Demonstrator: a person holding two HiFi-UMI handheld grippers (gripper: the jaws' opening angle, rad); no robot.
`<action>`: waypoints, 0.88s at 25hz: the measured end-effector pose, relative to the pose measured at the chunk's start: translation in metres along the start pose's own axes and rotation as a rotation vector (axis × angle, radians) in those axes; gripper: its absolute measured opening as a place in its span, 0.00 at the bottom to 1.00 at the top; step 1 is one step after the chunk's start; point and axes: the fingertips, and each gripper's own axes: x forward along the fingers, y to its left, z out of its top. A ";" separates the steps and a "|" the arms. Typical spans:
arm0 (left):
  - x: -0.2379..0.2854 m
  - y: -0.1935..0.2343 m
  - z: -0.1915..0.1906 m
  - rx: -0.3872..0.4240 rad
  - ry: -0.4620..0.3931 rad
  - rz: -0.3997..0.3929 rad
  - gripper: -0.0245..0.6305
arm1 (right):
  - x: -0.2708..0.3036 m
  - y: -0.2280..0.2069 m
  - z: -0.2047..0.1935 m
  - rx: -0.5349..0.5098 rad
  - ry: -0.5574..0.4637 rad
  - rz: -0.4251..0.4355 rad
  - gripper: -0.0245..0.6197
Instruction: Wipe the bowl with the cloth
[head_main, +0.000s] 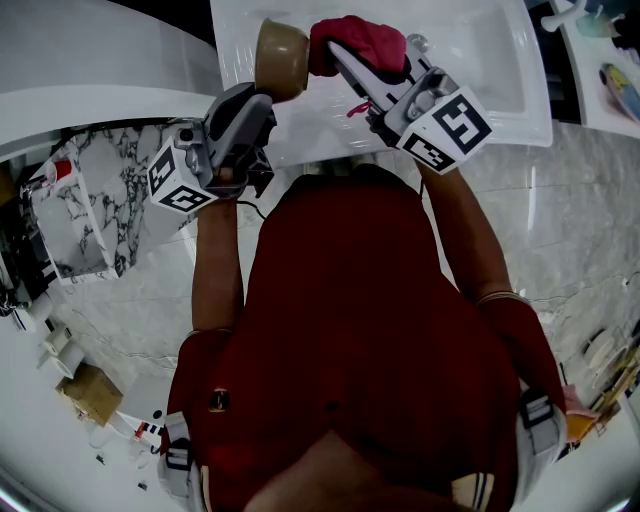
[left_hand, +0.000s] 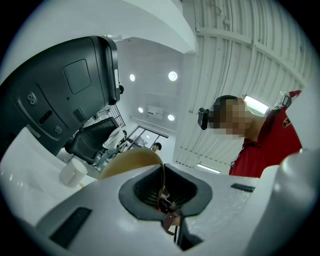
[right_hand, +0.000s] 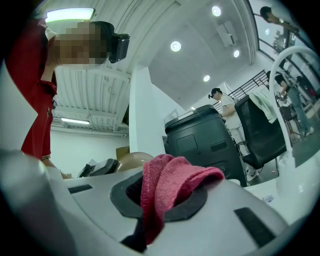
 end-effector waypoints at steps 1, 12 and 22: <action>0.001 -0.001 0.000 -0.001 -0.003 -0.003 0.07 | 0.000 -0.001 -0.003 -0.001 0.008 -0.003 0.08; 0.001 -0.004 0.000 0.000 -0.006 -0.010 0.07 | -0.001 0.003 -0.026 0.006 0.070 -0.009 0.08; 0.000 0.003 0.003 0.009 -0.036 0.035 0.07 | -0.001 0.024 -0.035 0.000 0.115 0.060 0.08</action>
